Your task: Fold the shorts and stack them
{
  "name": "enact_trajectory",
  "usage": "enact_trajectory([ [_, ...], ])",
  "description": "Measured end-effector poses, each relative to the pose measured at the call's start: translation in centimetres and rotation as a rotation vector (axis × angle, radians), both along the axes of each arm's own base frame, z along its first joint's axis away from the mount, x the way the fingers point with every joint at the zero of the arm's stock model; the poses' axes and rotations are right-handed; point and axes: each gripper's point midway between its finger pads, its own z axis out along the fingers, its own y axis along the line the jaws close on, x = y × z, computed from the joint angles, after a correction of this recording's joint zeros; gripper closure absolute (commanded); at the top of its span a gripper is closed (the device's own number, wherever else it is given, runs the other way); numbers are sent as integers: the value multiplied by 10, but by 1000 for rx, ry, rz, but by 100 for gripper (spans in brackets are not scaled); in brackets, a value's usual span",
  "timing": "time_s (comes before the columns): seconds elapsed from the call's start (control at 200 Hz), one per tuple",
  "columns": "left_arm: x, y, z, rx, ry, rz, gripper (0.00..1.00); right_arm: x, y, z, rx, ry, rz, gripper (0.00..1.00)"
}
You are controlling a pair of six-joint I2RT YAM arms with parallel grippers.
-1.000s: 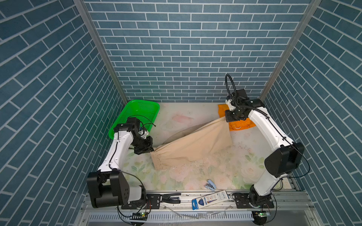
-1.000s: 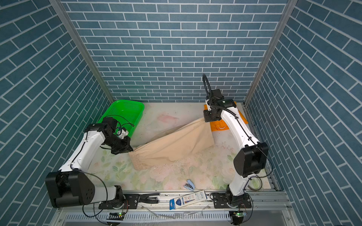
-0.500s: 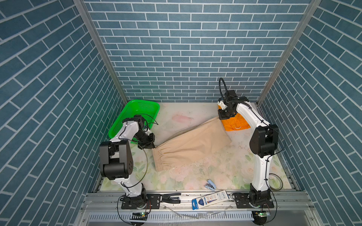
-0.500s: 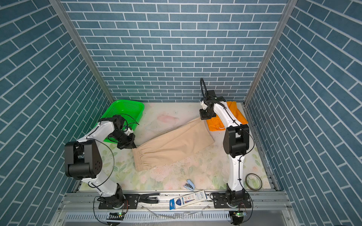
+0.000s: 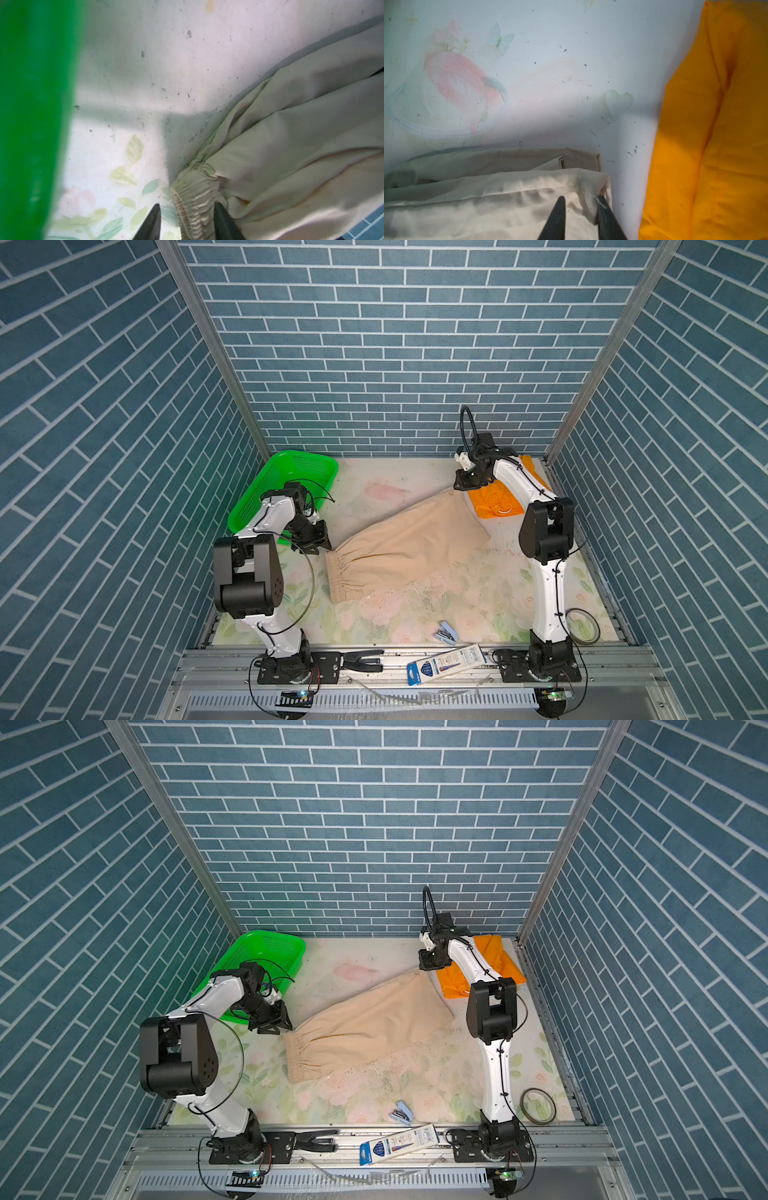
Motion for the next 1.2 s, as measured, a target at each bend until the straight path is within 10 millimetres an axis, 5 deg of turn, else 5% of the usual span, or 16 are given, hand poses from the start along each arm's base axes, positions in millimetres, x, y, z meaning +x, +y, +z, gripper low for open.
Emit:
enact_trajectory([
  [0.035, 1, 2, 0, 8, -5, 3, 26, 0, 2, 0, 13, 1, 1, 59],
  [0.06, 1, 3, 1, 14, -7, 12, 4, 1, 3, 1, 22, 1, 2, 58],
  [0.075, 2, 4, 2, 18, -16, 5, 1, 1, 4, 2, 28, 0, 2, 58],
  [0.265, 14, 10, 41, 57, -144, 44, 0, 2, 12, 11, 80, -28, 7, 49],
  [0.45, 26, 12, 112, 75, -360, 68, 0, -31, -2, 37, 81, -56, -19, 39],
  [0.545, 20, 5, 127, 60, -408, 62, 0, -53, -15, 52, 78, -88, -34, 34],
  [0.695, -8, -15, 104, 26, -371, 53, 0, -85, -41, 47, 72, -93, -83, 25],
  [0.935, -41, -21, 40, -19, -238, 137, 0, -129, -68, -27, 34, 72, -139, 19],
  [1.2, -33, -23, 27, -44, -290, 188, 0, -126, -67, -63, 26, 112, -140, 22],
])
